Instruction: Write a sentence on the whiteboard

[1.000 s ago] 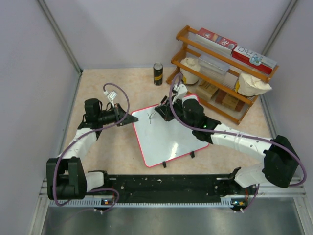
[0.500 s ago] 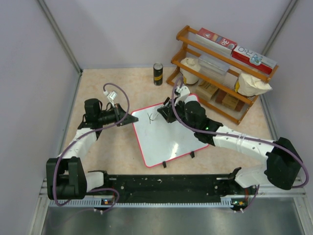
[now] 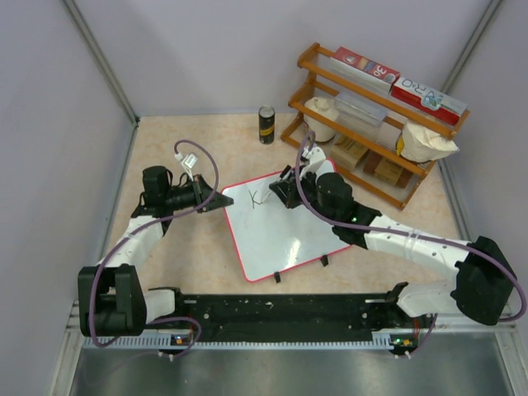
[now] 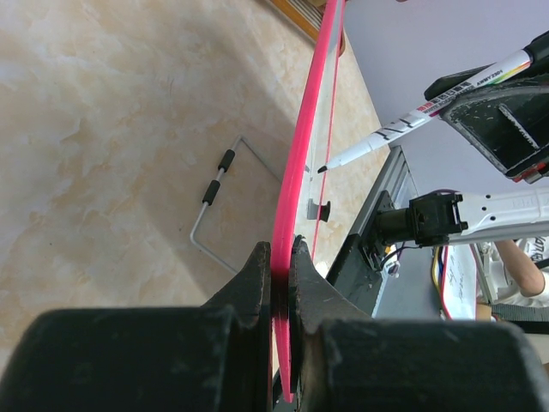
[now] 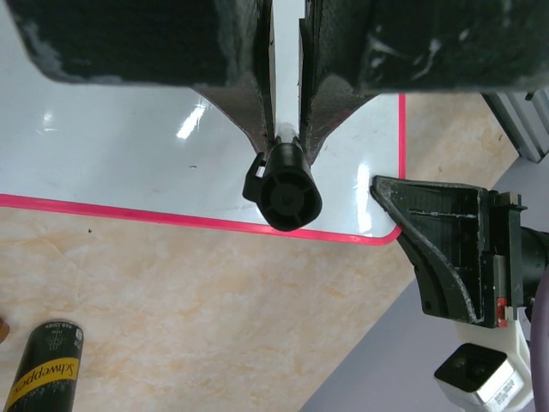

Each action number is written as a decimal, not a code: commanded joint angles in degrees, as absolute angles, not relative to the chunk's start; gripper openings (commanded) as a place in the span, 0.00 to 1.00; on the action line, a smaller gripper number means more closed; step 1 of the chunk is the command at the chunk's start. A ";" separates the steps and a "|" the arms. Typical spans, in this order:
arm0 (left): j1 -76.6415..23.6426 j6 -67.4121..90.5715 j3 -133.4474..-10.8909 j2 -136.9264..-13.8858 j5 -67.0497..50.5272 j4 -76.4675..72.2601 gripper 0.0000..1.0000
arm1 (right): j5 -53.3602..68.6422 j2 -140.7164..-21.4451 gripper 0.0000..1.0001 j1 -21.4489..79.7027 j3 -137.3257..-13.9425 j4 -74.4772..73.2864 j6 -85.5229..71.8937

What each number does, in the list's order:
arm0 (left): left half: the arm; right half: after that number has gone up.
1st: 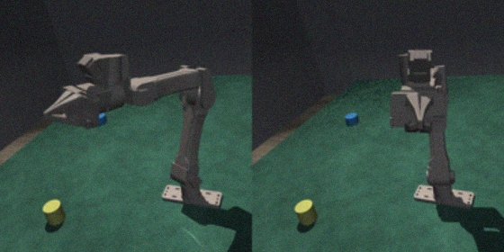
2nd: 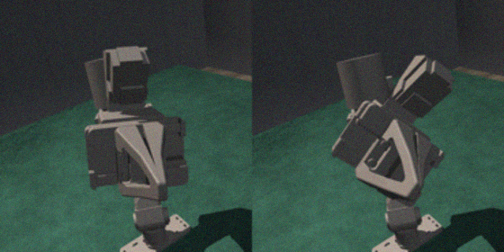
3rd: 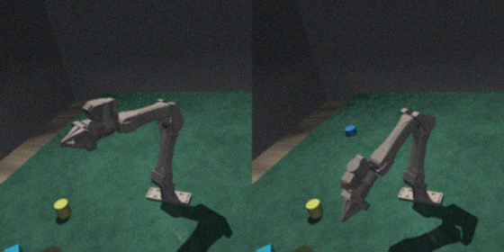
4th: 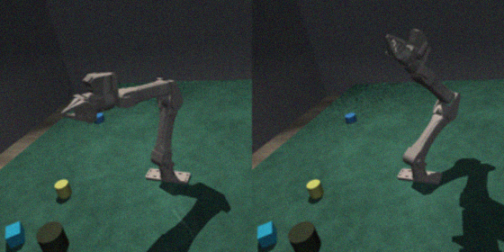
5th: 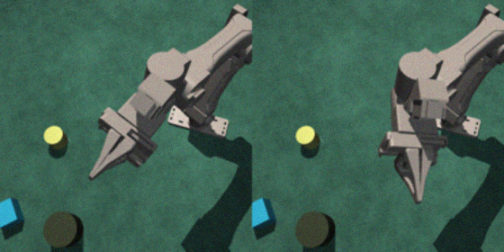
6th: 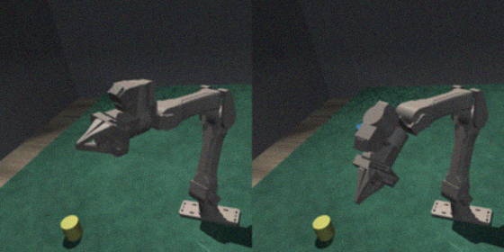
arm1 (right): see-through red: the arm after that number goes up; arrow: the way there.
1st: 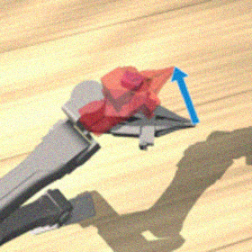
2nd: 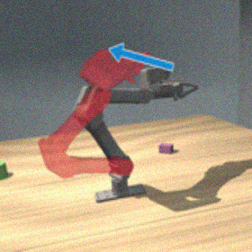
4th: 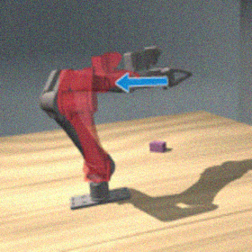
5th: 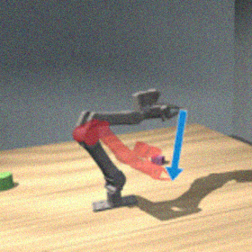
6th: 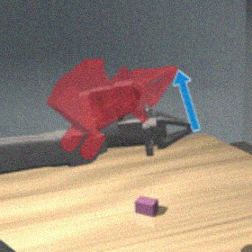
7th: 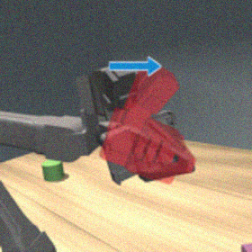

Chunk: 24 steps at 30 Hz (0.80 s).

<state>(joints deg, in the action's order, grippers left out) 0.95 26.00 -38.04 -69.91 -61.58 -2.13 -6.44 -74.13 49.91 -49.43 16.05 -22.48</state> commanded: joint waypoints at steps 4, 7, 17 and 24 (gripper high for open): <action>0.44 20.65 -37.44 -70.22 -55.90 -1.58 0.00 | -7.03 -68.29 0.00 48.34 -47.02 23.73 -22.41; 0.44 20.65 -37.44 -70.14 -55.81 -1.50 0.00 | -7.21 -68.82 0.00 47.82 -47.63 23.12 -22.67; 0.44 20.48 -37.44 -69.70 -55.55 -1.14 0.00 | -5.36 -71.72 0.00 47.11 -49.39 23.20 -24.26; 0.44 20.39 -37.44 -69.87 -55.55 -1.14 0.00 | -4.22 -72.86 0.00 47.11 -50.01 23.11 -24.61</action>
